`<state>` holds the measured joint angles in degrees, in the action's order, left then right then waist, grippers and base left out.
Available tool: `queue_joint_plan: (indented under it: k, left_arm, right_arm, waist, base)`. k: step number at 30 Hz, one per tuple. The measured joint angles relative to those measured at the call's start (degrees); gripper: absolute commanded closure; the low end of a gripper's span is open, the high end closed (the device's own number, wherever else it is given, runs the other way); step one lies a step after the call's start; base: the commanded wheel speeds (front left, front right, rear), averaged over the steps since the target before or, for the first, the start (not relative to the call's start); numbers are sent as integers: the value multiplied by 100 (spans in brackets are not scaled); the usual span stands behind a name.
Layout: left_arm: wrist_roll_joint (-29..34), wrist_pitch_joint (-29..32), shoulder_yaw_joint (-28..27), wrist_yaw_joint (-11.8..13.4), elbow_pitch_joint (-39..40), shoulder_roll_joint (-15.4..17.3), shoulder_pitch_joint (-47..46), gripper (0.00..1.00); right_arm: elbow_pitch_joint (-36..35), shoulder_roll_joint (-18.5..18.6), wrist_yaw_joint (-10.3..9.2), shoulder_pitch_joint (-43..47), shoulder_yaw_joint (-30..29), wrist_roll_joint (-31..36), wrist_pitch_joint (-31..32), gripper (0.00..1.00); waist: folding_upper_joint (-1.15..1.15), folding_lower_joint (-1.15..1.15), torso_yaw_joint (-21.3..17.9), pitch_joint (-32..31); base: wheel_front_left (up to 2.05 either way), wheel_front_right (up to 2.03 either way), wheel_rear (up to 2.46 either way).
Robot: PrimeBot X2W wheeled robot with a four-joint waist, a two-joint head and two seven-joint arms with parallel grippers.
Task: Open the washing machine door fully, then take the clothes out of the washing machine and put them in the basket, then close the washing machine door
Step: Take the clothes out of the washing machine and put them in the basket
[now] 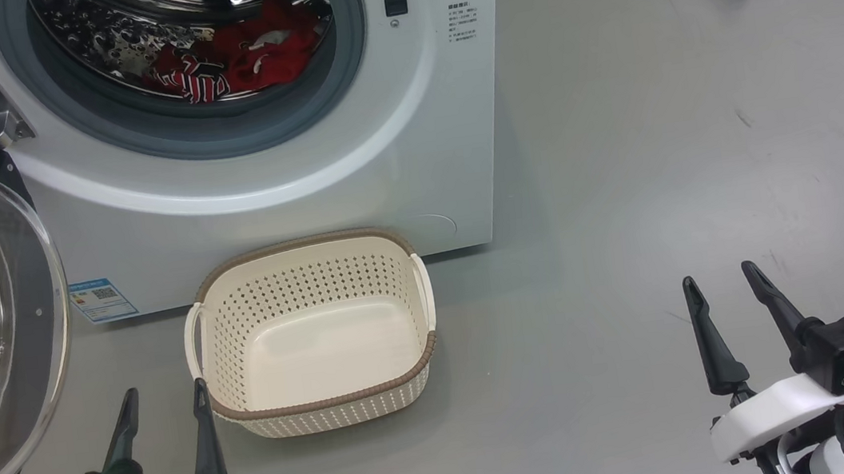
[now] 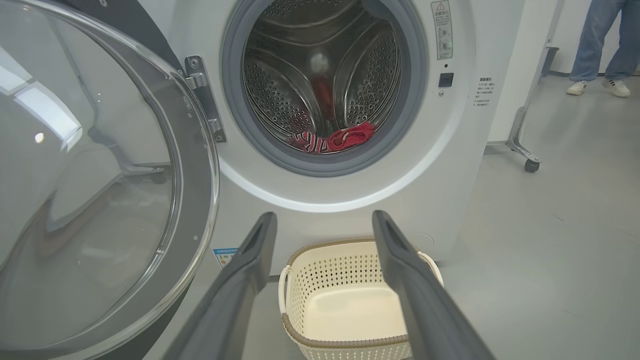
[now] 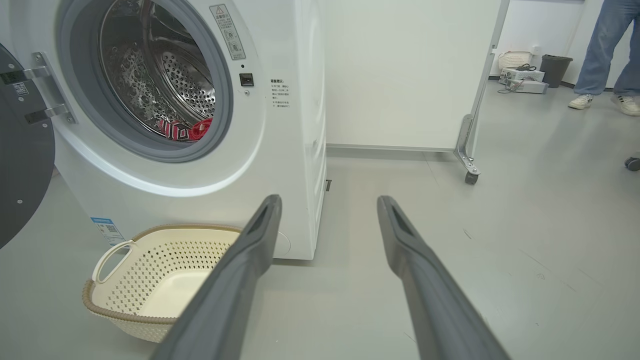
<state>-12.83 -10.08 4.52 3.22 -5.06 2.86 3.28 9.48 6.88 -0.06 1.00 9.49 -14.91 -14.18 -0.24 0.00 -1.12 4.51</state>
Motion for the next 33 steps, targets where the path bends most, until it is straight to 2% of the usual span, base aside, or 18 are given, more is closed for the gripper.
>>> queue_joint_plan:
  k: [17,33]
  left_arm:
    - [136,27,86,9,92,11,5,0]
    - [175,45,190,49,183,11,5,0]
  right_arm:
    - [-1,-8,-1,17,-3,-1,0,0]
    - [-1,-18,0,18,-8,-10,0,0]
  waist:
    - [0,0,14,-4]
    - [0,0,2,44]
  base:
    - [15,-15,0]
    - [78,-78,0]
